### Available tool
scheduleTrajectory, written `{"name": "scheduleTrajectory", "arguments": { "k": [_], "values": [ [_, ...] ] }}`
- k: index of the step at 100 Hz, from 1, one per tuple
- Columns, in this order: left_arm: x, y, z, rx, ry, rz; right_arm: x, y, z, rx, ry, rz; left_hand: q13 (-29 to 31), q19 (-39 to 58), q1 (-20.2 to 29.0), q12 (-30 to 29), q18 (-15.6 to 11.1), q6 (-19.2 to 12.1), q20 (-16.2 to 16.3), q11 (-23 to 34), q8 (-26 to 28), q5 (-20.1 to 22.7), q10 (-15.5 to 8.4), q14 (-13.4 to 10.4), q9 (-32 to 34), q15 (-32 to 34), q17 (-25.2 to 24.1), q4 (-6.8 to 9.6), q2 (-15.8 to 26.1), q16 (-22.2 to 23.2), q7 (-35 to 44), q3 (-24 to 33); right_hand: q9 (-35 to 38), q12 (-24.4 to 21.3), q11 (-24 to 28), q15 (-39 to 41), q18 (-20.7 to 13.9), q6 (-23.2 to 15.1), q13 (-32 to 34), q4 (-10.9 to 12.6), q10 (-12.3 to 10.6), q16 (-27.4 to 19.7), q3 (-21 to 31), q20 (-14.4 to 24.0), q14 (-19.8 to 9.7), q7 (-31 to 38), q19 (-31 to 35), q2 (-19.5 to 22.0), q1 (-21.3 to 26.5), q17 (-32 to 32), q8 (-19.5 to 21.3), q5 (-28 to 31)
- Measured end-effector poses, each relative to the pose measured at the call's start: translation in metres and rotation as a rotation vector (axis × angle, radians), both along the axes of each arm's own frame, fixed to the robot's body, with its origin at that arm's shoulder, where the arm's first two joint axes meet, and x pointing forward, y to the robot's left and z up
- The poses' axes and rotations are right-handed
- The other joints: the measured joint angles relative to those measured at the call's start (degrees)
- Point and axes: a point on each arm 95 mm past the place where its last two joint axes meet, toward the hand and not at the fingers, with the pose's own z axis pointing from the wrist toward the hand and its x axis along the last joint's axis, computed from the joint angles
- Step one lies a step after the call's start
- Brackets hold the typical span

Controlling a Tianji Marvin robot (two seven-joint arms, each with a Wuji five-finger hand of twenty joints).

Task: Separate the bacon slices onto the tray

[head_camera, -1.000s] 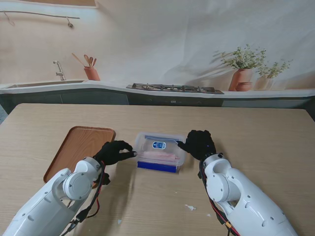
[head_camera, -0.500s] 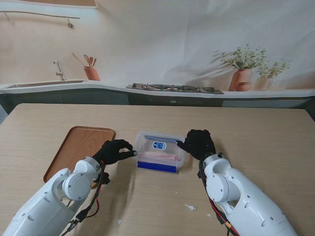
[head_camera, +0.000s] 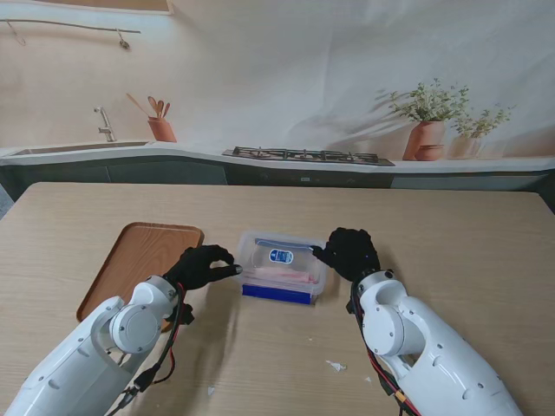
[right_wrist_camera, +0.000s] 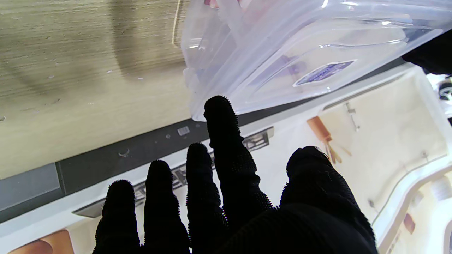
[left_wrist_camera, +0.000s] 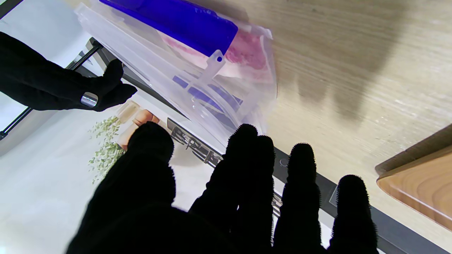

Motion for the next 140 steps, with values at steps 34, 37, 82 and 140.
{"name": "scheduleTrajectory", "arguments": {
  "k": [34,37,82,140],
  "values": [
    [0.0,0.0,0.001,-0.012,-0.008,-0.002,-0.001,0.002,0.002,0.021,-0.005,-0.006,-0.7,-0.7,0.0,-0.5,0.0,0.1,0.0,-0.6,0.0,0.0,0.0,-0.6,0.0,-1.1,0.0,0.0,0.0,-0.7,0.1,0.0,0.0,0.0,0.0,0.0,0.0,-0.1,0.0,0.0,0.0,0.0,0.0,0.0,0.0,-0.7,0.0,0.0,0.0,0.1,-0.5,-0.6],
    [0.0,0.0,0.001,-0.012,-0.007,-0.002,-0.001,0.002,0.002,0.019,-0.006,-0.009,-0.7,-0.8,0.0,-0.6,0.0,0.1,0.0,-0.6,0.0,0.0,0.0,-0.6,-0.1,-1.1,0.0,0.0,0.0,-0.7,0.1,0.0,0.0,0.0,0.0,0.0,0.0,-0.1,0.0,0.0,0.0,0.0,0.0,0.0,0.0,-0.7,0.0,0.0,0.0,0.1,-0.5,-0.7],
    [-0.002,-0.001,0.001,-0.012,-0.002,-0.002,-0.002,-0.01,-0.007,-0.079,0.047,-0.127,-0.7,-1.5,0.0,-0.6,0.0,0.7,0.0,-1.2,0.0,-0.5,-0.3,-0.6,-1.2,-1.3,0.0,0.0,0.0,-0.7,0.1,0.0,-0.9,0.0,-0.6,0.0,0.5,0.9,0.0,0.0,1.4,0.0,0.0,0.0,0.9,-3.0,0.4,0.0,0.0,0.1,-0.6,-6.2],
    [-0.003,-0.002,0.002,-0.012,0.001,-0.002,-0.003,0.003,-0.01,0.041,0.131,-0.098,-0.7,-2.2,0.0,-1.3,0.0,1.1,0.0,-1.3,0.0,-0.5,-0.4,-0.8,-1.3,-1.4,0.0,0.0,0.0,-1.4,0.1,0.0,-0.8,-0.2,-0.6,0.0,0.6,7.3,0.0,0.0,1.5,0.0,0.0,0.0,1.3,-3.6,0.5,0.0,0.0,0.1,-1.3,-3.9]
  ]
}}
